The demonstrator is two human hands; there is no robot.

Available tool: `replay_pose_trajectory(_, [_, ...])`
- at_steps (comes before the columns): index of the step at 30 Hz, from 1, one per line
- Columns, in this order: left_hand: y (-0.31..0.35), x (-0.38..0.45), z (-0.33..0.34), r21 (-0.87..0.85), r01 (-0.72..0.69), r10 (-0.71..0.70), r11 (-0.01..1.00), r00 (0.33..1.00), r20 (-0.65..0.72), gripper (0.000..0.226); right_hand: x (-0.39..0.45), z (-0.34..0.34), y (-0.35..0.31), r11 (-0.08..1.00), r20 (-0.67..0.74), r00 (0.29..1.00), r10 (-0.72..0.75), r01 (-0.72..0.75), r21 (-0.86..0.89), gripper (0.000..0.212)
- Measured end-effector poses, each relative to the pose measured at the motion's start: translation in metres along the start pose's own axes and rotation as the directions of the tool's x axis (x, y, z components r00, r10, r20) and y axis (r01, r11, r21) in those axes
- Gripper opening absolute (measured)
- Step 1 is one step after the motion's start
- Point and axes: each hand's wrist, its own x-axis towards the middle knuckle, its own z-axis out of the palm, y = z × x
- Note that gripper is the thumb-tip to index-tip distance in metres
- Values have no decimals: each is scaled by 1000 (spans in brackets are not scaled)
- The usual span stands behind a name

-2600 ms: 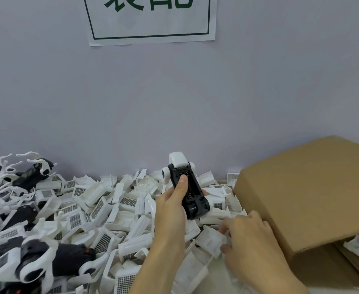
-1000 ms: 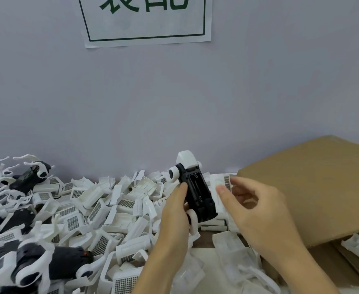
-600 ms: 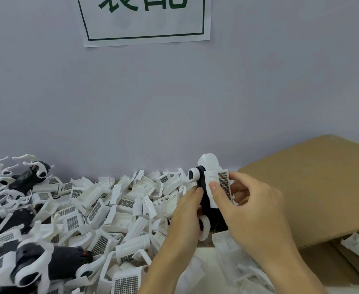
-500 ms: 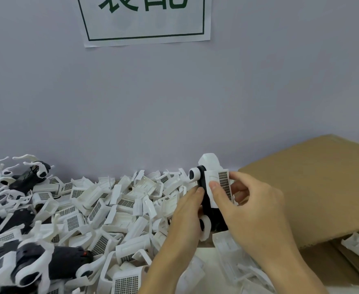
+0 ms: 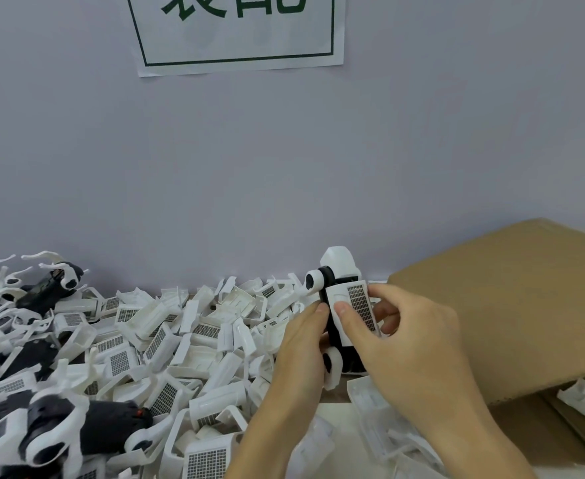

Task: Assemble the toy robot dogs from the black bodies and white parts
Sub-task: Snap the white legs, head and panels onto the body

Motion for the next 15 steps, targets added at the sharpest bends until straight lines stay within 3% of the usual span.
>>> replay_pose_trajectory(4, [-2, 2, -1, 55, -26, 28, 998, 999, -28, 40, 0, -1, 2, 999, 53, 998, 31, -30, -24, 23])
replay_pose_trajectory(7, [-1, 0, 1, 82, -61, 63, 995, 998, -26, 54, 0, -1, 0, 999, 5, 1000, 31, -30, -35, 22])
replay_pose_trajectory(10, [1, -2, 2, 49, -74, 71, 996, 995, 65, 60, -2, 2, -2, 997, -44, 998, 55, -57, -44, 23])
replay_pose_trajectory(15, [0, 2, -5, 67, -155, 147, 986, 984, 105, 66, -6, 7, -6, 989, 73, 996, 51, -41, -141, 31])
